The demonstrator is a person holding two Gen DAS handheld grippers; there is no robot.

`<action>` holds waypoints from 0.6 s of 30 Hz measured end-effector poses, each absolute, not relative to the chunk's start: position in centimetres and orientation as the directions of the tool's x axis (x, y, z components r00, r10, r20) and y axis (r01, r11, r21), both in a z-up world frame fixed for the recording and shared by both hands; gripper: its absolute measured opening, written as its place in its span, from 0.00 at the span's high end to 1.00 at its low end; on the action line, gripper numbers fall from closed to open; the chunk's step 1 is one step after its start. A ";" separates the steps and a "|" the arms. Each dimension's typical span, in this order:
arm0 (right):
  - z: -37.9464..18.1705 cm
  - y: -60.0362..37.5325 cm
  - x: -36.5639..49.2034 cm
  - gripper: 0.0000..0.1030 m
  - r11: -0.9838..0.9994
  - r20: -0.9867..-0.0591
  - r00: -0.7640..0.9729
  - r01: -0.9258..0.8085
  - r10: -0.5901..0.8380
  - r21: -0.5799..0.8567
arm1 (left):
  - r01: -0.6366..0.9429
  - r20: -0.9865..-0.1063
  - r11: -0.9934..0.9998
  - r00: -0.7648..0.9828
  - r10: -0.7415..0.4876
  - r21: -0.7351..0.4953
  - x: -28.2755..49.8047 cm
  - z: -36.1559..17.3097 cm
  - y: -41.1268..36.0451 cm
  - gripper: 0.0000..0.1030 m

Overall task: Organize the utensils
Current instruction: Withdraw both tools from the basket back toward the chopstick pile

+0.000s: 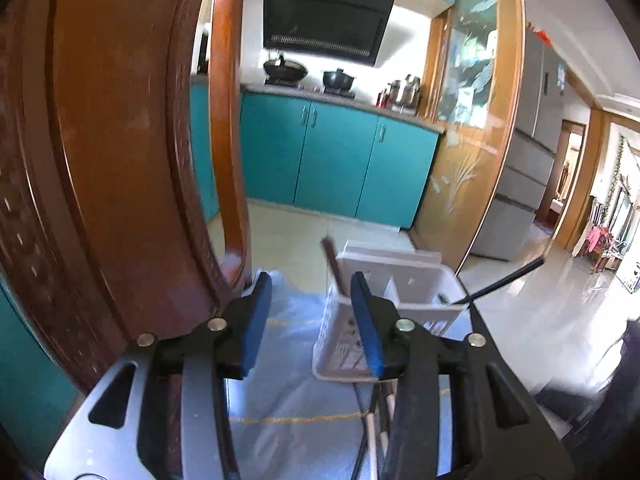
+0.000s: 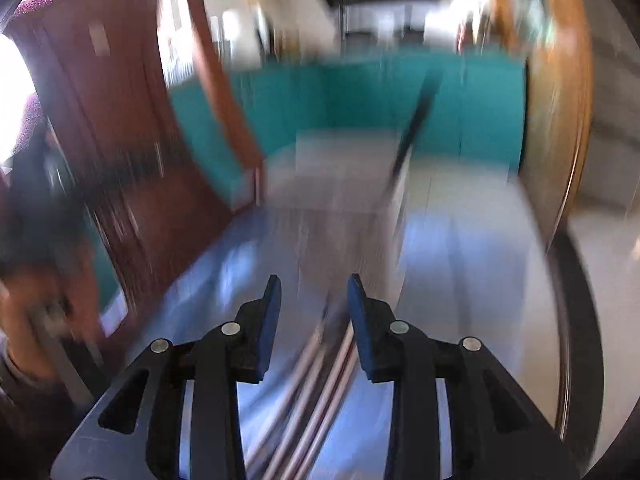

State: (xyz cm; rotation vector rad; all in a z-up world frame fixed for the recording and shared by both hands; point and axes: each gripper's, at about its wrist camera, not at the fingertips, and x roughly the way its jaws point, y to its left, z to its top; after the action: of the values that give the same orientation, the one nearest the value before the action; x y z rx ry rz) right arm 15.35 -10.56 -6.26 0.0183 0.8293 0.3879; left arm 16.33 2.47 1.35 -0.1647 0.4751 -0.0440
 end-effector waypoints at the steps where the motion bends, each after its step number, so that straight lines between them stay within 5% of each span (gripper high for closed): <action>1: -7.7 -9.9 15.6 0.67 0.938 -0.762 0.569 -0.314 0.308 0.145 | 0.002 -0.470 0.986 0.879 -0.082 -0.167 16.5 0.9 2.5 0.55; 4: -10.5 -9.0 16.2 0.67 0.953 -0.839 0.484 -0.276 0.249 0.124 | -0.003 -0.530 0.986 0.844 -0.087 -0.166 17.0 -0.2 2.4 0.49; 18: -13.3 -9.7 17.7 0.63 0.977 -0.892 0.418 -0.192 0.171 0.098 | -0.005 -0.608 0.986 0.788 -0.100 -0.169 17.3 -1.9 2.4 0.41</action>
State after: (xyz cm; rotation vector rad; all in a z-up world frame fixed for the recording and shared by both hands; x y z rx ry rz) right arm 17.70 -9.70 -13.28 -0.0208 1.1169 0.2280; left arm 17.28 2.37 -1.90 -0.1652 0.6624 -0.0512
